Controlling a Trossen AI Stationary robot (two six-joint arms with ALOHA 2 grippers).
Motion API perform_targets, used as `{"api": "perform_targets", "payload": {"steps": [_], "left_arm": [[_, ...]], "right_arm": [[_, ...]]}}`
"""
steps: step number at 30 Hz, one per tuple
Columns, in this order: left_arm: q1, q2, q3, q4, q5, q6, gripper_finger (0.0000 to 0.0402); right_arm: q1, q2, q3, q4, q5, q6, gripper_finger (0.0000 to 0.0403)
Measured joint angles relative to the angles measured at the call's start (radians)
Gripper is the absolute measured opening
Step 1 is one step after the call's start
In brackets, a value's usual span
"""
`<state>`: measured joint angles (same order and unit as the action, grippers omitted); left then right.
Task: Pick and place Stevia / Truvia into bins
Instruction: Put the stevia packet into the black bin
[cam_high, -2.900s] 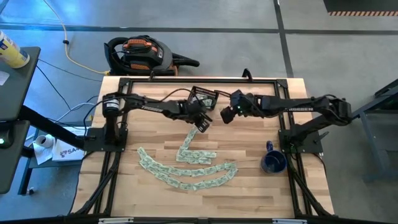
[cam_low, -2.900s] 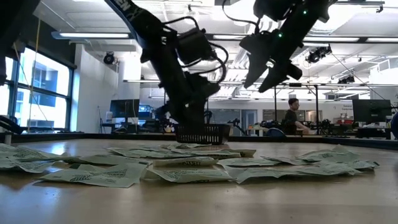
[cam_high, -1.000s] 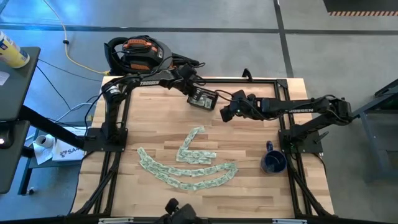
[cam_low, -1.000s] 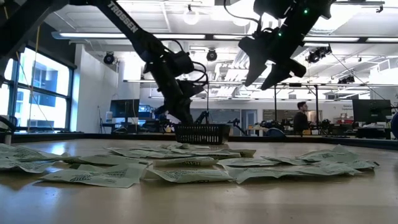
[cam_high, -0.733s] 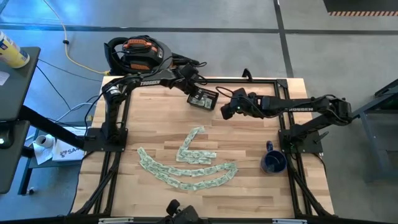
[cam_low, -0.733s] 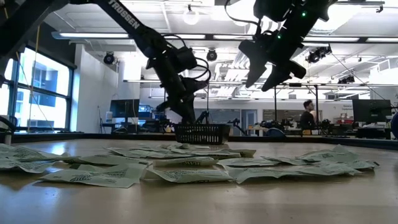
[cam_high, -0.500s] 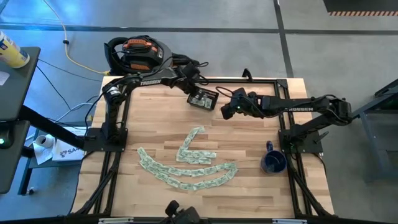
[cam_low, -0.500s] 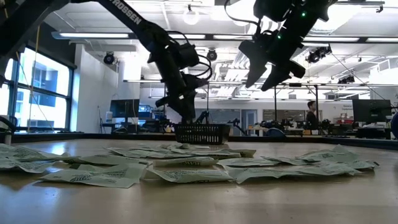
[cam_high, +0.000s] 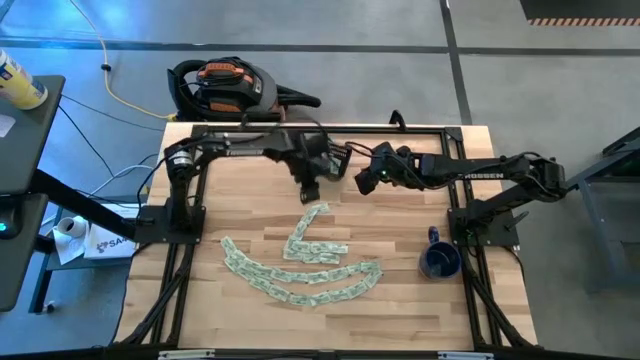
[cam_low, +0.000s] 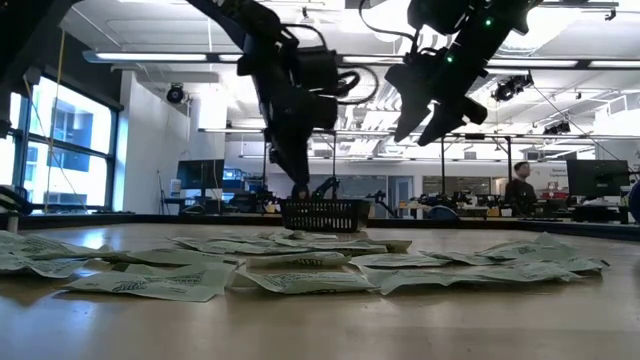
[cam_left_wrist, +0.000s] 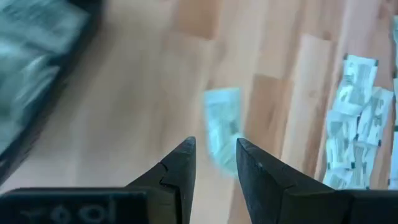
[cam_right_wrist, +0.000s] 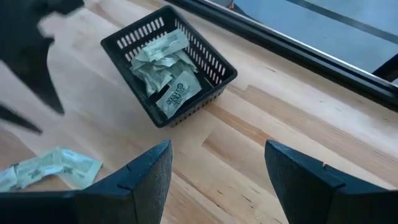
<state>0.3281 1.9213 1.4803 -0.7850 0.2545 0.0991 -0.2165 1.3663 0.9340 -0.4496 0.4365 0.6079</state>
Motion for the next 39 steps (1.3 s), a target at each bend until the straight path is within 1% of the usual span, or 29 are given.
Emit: {"api": "perform_targets", "payload": {"steps": [4, 10, 12, 15, 18, 25, 28, 31, 37, 39], "left_arm": [[-0.068, 0.000, -0.049, 0.115, -0.017, -0.002, 0.0145], [-0.145, 0.000, -0.127, 0.243, -0.165, -0.017, 0.0145], [-0.154, 0.000, -0.150, 0.285, -0.191, -0.025, 0.0144], [-0.152, 0.007, -0.185, 0.332, -0.192, -0.042, 0.0143], [-0.144, 0.019, -0.207, 0.333, -0.192, -0.073, 0.0145], [-0.145, 0.064, -0.204, 0.348, -0.178, -0.078, 0.0161], [-0.145, 0.074, -0.203, 0.362, -0.175, -0.078, 0.0158], [-0.145, 0.075, -0.204, 0.371, -0.206, -0.078, 0.0130], [-0.145, 0.079, -0.192, 0.387, -0.227, -0.088, 0.0027], [-0.145, 0.082, -0.176, 0.378, -0.227, -0.108, 0.0024]], "right_arm": [[0.000, 0.000, 0.000, -0.001, -0.007, -0.010, 0.0245], [0.005, 0.000, 0.000, -0.001, -0.013, -0.007, 0.0245], [0.010, 0.000, 0.000, -0.002, -0.015, -0.007, 0.0245], [0.016, 0.000, 0.000, -0.002, -0.020, 0.000, 0.0245], [0.020, 0.000, 0.000, -0.002, -0.023, 0.020, 0.0245], [0.023, 0.000, 0.000, -0.002, -0.015, 0.029, 0.0245], [0.023, 0.000, 0.000, -0.005, -0.009, 0.039, 0.0245], [0.023, 0.000, 0.000, -0.006, -0.004, 0.039, 0.0245], [0.023, 0.000, 0.000, -0.007, 0.019, 0.047, 0.0245], [0.025, 0.000, 0.000, 0.004, 0.029, 0.060, 0.0245]]}}
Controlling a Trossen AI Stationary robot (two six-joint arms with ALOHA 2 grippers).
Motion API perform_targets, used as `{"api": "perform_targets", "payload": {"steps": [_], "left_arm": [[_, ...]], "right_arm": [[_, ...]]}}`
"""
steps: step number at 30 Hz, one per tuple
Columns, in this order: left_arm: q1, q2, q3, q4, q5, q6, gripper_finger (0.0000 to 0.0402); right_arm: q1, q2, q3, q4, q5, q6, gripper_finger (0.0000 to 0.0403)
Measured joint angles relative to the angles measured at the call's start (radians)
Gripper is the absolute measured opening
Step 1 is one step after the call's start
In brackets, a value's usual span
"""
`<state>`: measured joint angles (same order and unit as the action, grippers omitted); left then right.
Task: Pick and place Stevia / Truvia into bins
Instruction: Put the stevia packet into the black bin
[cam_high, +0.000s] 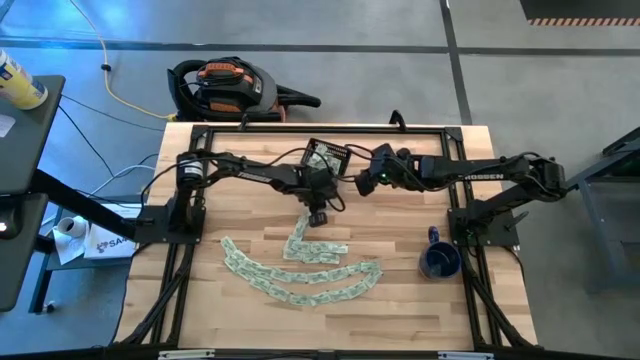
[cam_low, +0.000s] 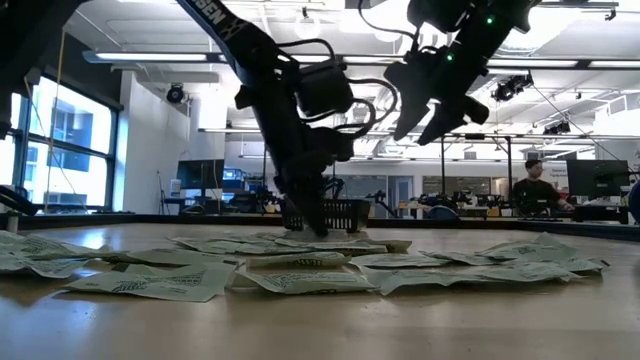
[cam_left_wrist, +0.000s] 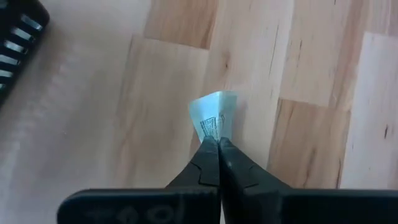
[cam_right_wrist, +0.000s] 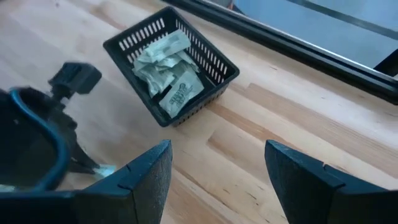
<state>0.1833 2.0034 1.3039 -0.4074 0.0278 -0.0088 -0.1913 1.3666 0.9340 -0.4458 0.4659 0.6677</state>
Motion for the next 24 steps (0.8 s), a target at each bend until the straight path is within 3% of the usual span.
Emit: {"api": "perform_targets", "payload": {"steps": [5, 9, 15, 19, 24], "left_arm": [[0.004, -0.013, 0.080, -0.075, 0.001, -0.052, 0.0046], [0.033, -0.049, 0.150, -0.128, -0.004, -0.055, 0.0025], [0.140, -0.091, 0.234, -0.112, -0.044, -0.116, 0.0025], [0.238, -0.071, 0.264, -0.060, -0.025, -0.209, 0.0028], [0.316, -0.002, 0.261, -0.080, 0.102, -0.335, 0.0026]], "right_arm": [[0.032, -0.019, 0.000, 0.033, 0.117, 0.027, 0.0245], [0.056, -0.080, 0.000, 0.039, 0.268, 0.087, 0.0245], [0.062, -0.237, 0.000, 0.008, 0.494, 0.076, 0.0245], [0.028, -0.316, 0.000, -0.044, 0.538, 0.066, 0.0245], [-0.016, -0.346, 0.000, -0.102, 0.495, 0.075, 0.0245]]}}
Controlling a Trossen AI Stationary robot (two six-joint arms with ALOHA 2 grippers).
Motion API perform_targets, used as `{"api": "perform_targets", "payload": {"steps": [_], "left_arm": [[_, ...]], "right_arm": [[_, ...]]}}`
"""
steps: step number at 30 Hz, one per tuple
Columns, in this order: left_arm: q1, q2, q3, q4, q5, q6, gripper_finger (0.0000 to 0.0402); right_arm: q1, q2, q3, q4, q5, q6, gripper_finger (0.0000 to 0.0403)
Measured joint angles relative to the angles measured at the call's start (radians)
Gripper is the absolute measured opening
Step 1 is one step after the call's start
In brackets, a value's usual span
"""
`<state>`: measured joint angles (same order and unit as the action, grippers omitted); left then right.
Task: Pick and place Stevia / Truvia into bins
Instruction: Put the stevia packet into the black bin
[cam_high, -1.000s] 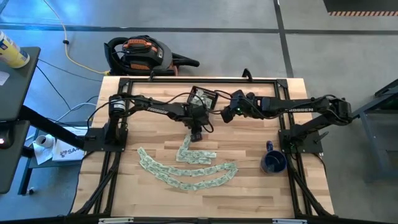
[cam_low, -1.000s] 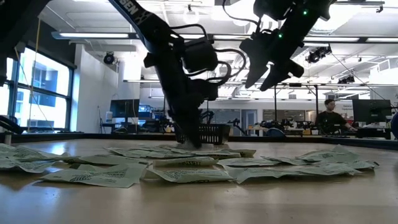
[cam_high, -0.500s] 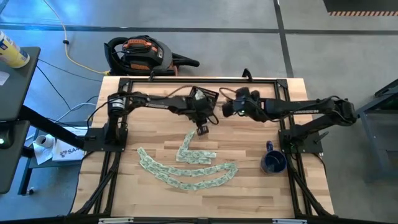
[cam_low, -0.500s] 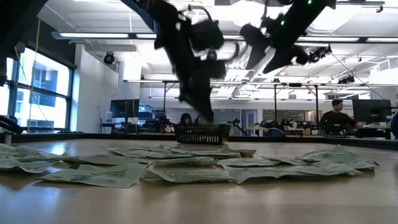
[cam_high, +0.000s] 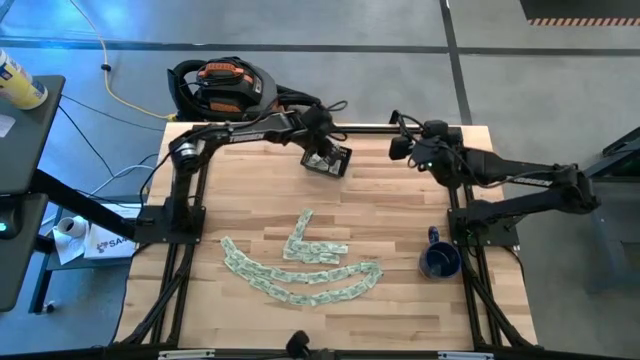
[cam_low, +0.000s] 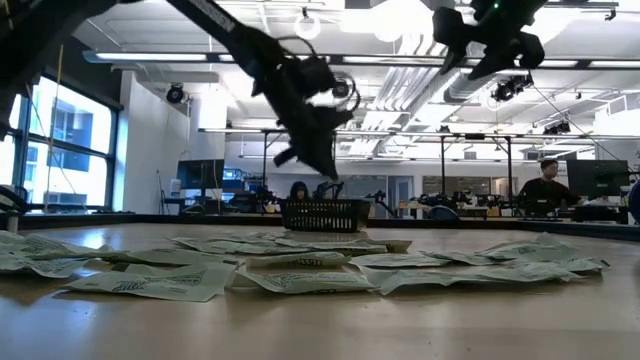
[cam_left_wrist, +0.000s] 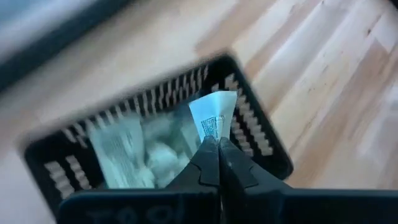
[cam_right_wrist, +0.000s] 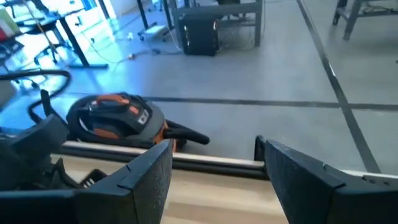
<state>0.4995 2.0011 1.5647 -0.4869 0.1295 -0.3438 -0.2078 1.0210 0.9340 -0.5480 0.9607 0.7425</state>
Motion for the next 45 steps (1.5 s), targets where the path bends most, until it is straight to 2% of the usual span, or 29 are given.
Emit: {"api": "perform_targets", "payload": {"steps": [3, 7, 13, 16, 18, 22, 25, 29, 35, 45], "left_arm": [[-0.002, 0.045, -0.001, 0.019, 0.053, -0.070, 0.0038], [-0.018, 0.076, -0.001, 0.103, 0.122, -0.146, 0.0078], [-0.031, 0.076, 0.000, 0.135, 0.105, -0.196, 0.0137], [-0.028, 0.061, 0.000, 0.097, 0.126, -0.193, 0.0157], [-0.022, 0.038, 0.000, 0.014, 0.152, -0.167, 0.0165], [-0.041, -0.009, 0.000, -0.183, 0.197, 0.018, 0.0170], [-0.083, -0.031, 0.000, -0.360, 0.154, 0.112, 0.0166], [-0.140, -0.031, -0.022, -0.500, 0.046, 0.107, 0.0162], [-0.253, -0.030, -0.089, -0.455, -0.066, -0.048, 0.0179], [-0.394, -0.030, -0.108, -0.419, -0.166, -0.193, 0.0251]], "right_arm": [[-0.015, 0.010, 0.000, -0.020, -0.025, 0.001, 0.0245], [-0.015, 0.033, 0.000, -0.029, -0.028, 0.001, 0.0245], [-0.013, 0.047, 0.000, -0.033, -0.054, 0.002, 0.0245], [-0.012, 0.047, 0.000, -0.032, -0.066, 0.001, 0.0245], [-0.012, 0.047, 0.000, -0.034, -0.074, -0.001, 0.0245], [-0.012, 0.047, 0.000, -0.048, -0.118, -0.031, 0.0245], [-0.012, 0.047, 0.000, -0.062, -0.158, -0.066, 0.0245], [-0.012, 0.047, 0.000, -0.084, -0.182, -0.052, 0.0245], [-0.012, 0.048, 0.000, -0.093, -0.192, -0.006, 0.0245], [0.014, 0.048, 0.000, -0.093, -0.193, 0.022, 0.0245]]}}
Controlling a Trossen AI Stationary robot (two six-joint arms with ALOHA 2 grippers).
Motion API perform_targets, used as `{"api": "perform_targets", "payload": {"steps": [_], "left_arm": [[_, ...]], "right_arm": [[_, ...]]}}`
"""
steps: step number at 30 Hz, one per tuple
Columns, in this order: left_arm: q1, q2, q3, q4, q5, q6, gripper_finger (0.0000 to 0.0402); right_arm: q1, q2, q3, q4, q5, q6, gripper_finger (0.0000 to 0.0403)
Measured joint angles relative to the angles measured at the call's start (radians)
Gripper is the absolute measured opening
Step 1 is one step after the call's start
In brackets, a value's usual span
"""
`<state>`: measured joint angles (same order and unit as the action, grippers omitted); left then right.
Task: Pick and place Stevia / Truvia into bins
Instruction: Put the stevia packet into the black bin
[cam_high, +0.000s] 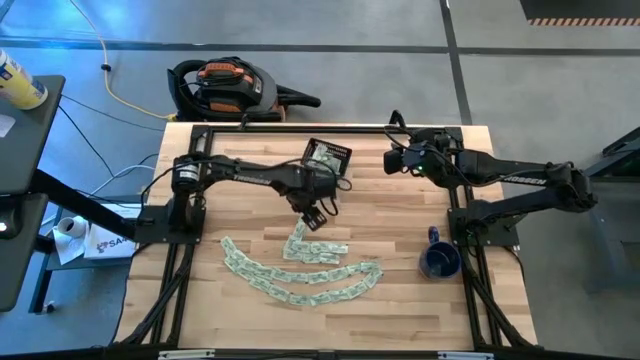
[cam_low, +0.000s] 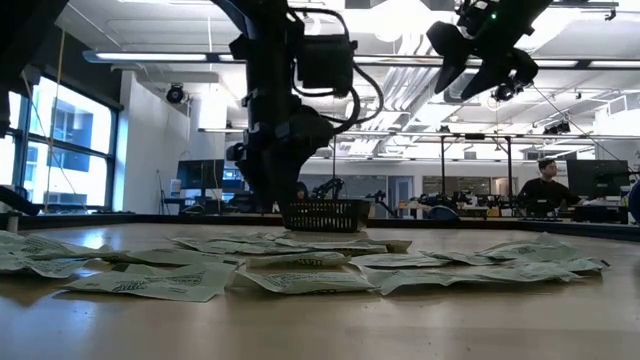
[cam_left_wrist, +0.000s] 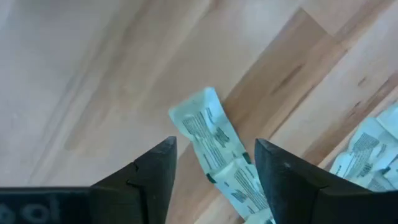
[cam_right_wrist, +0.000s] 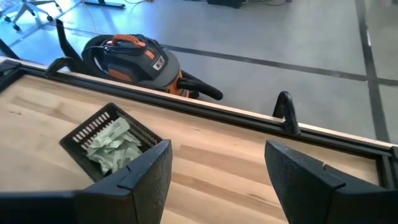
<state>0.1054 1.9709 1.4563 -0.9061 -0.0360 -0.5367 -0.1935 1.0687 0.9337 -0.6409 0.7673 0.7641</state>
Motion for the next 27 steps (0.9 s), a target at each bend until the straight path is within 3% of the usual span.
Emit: {"api": "perform_targets", "payload": {"steps": [5, 13, 27], "left_arm": [[-0.008, 0.000, -0.052, 0.040, -0.015, -0.034, 0.0257], [0.021, -0.007, -0.165, 0.197, 0.080, -0.078, 0.0213], [0.043, -0.015, -0.165, 0.229, -0.116, 0.077, 0.0024]], "right_arm": [[0.032, 0.000, 0.000, 0.000, 0.000, 0.034, 0.0245], [0.078, 0.000, 0.000, 0.000, 0.002, 0.048, 0.0245], [0.085, 0.000, 0.000, -0.010, 0.023, 0.043, 0.0245]]}}
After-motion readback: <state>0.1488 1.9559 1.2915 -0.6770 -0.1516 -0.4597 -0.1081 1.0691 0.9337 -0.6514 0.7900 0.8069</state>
